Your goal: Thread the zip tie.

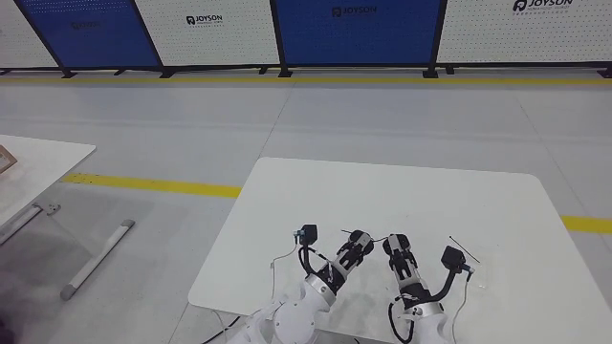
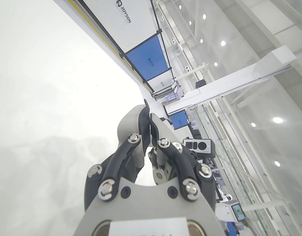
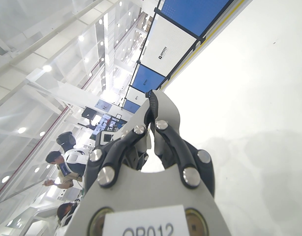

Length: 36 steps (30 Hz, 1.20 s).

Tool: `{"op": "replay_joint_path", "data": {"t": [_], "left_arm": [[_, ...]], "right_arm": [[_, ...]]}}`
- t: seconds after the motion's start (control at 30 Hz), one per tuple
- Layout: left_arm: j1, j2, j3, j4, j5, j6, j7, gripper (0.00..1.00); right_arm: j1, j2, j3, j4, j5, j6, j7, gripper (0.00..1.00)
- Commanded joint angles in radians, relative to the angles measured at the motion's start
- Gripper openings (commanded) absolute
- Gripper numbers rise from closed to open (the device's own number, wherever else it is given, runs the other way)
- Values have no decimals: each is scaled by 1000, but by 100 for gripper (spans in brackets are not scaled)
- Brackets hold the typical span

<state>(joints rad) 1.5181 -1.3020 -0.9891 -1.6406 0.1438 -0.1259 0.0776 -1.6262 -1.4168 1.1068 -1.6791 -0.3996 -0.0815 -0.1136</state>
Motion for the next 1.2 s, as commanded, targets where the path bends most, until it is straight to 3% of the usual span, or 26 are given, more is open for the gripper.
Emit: {"op": "replay_joint_path", "data": {"t": [0.0,0.33,0.43,0.53,0.77,0.97,1.1,1.17], "left_arm": [[-1,-1,-2,2,-5,3,3,0],[2,-7,-27,-10,-83,42,64,0],[7,-6,-38,-34,-131,41,33,0],[14,-1,-62,-69,-188,41,-41,0],[14,-1,-62,-69,-188,41,-41,0],[16,-8,-73,-79,-266,74,18,0],[16,-12,-84,-97,-292,92,70,0],[17,-15,-91,-103,-310,116,113,0]], "right_arm": [[0,0,2,1,11,-10,1,100],[-38,6,44,-20,31,-74,-44,100],[-44,3,64,-22,78,-19,-80,100],[-44,3,64,-22,78,-19,-80,100],[-44,3,64,-21,79,-19,-79,100],[-17,16,73,-4,-79,12,22,100],[1,26,65,4,-229,-14,72,100],[-2,28,65,-1,-243,-9,89,100]]}}
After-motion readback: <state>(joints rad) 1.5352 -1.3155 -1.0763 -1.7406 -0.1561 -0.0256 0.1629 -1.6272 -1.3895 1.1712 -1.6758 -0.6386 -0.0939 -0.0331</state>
